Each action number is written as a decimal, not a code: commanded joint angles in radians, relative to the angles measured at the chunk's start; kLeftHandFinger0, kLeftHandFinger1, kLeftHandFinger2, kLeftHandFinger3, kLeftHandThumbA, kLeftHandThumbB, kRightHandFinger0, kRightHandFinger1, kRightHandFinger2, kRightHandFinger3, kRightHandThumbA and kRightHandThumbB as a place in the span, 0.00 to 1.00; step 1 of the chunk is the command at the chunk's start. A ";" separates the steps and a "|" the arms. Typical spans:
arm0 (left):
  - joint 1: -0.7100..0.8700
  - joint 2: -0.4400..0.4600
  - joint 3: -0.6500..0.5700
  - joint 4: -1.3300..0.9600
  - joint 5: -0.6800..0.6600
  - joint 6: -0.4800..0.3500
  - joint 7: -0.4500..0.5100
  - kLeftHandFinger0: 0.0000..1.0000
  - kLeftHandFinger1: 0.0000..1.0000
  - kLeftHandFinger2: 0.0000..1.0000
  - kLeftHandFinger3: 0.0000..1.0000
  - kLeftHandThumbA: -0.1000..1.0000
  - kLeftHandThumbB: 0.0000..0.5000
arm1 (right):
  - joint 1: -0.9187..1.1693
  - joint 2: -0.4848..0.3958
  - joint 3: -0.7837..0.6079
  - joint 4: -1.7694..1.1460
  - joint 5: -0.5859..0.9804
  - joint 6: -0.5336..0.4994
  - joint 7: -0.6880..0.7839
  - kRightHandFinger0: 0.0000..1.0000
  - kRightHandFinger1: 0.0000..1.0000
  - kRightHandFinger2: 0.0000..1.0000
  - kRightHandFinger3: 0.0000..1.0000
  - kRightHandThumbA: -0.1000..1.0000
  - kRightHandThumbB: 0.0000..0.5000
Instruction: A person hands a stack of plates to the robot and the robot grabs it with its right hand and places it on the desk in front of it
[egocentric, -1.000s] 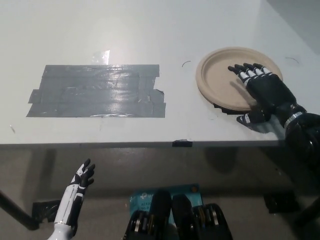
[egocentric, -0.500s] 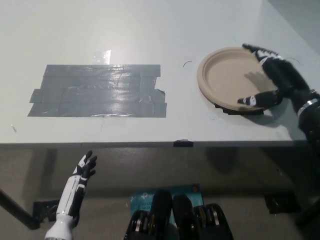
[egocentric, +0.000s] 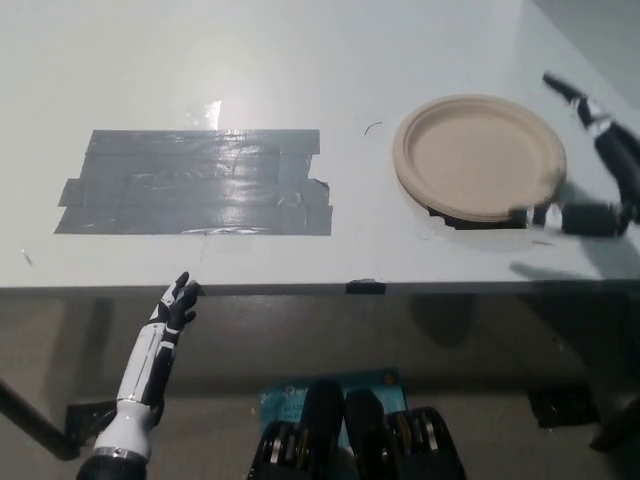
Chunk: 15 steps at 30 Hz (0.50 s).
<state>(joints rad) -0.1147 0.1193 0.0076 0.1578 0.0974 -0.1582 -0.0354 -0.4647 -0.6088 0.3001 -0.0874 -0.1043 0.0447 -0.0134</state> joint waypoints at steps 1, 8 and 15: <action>-0.047 0.018 -0.005 -0.060 -0.033 -0.023 -0.030 1.00 1.00 1.00 1.00 1.00 0.41 | 0.380 0.024 -0.166 -0.815 0.535 -0.291 -0.172 1.00 1.00 1.00 1.00 1.00 1.00; 0.040 0.015 -0.015 -0.057 -0.033 -0.061 -0.034 1.00 1.00 1.00 1.00 1.00 0.39 | 0.589 0.209 -0.102 -0.507 0.424 -0.335 -0.063 1.00 1.00 1.00 1.00 1.00 0.93; 0.085 0.008 -0.021 -0.062 -0.049 -0.059 -0.041 1.00 1.00 1.00 1.00 1.00 0.42 | 0.594 0.372 -0.121 -0.192 0.397 -0.262 0.010 1.00 1.00 1.00 1.00 1.00 0.90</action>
<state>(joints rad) -0.0574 0.1192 0.0001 0.1440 0.0858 -0.1597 -0.0426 0.1297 -0.3323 0.2368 -0.3872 0.1484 -0.1035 -0.0181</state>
